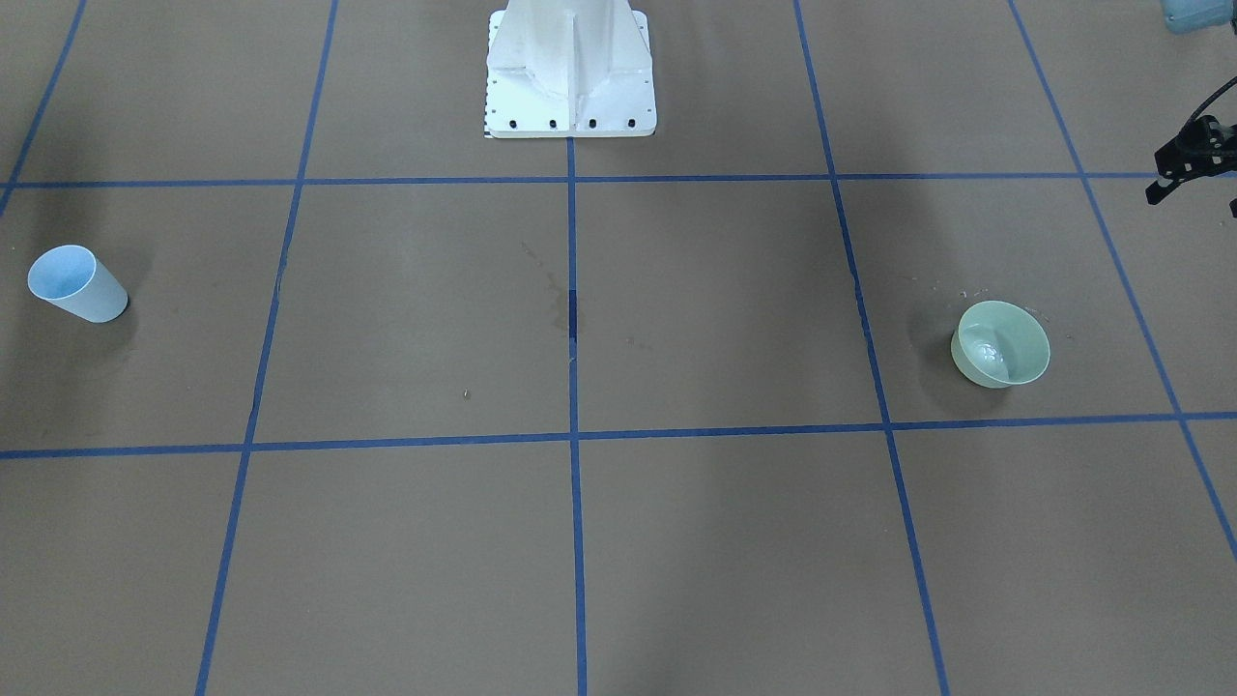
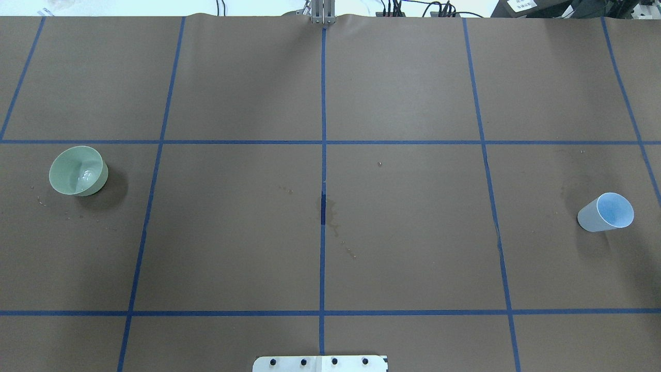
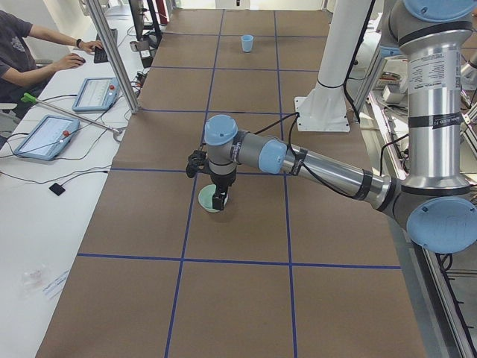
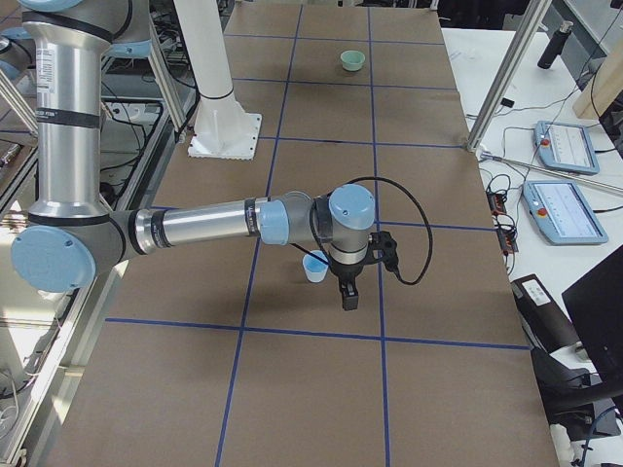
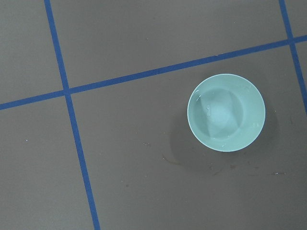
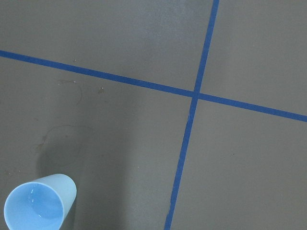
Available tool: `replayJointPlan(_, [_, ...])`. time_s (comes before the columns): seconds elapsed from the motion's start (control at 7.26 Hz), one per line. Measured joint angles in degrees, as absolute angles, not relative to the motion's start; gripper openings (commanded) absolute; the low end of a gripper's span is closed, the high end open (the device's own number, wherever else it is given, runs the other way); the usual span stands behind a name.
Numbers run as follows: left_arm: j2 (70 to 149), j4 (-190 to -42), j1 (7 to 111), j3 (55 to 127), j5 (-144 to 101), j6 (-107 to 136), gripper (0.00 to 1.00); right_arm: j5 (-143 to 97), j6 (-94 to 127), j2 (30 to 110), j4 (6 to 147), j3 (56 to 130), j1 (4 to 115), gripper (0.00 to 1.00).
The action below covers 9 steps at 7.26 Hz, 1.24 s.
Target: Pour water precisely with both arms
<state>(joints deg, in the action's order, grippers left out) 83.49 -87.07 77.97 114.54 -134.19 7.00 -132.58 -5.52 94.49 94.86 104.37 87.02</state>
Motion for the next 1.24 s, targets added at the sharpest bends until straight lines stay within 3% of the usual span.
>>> replayJointPlan(0.55, [84.17,-89.56,74.36,113.01,-133.56,12.80,1.00,-133.02,-5.51,96.60,90.35,104.35,87.08,0.99])
replayJointPlan(1.24, [94.43,-107.08,64.41,93.05,-128.12,30.43,0.99,-133.61,-5.13,99.29,82.21,101.74,86.62,1.00])
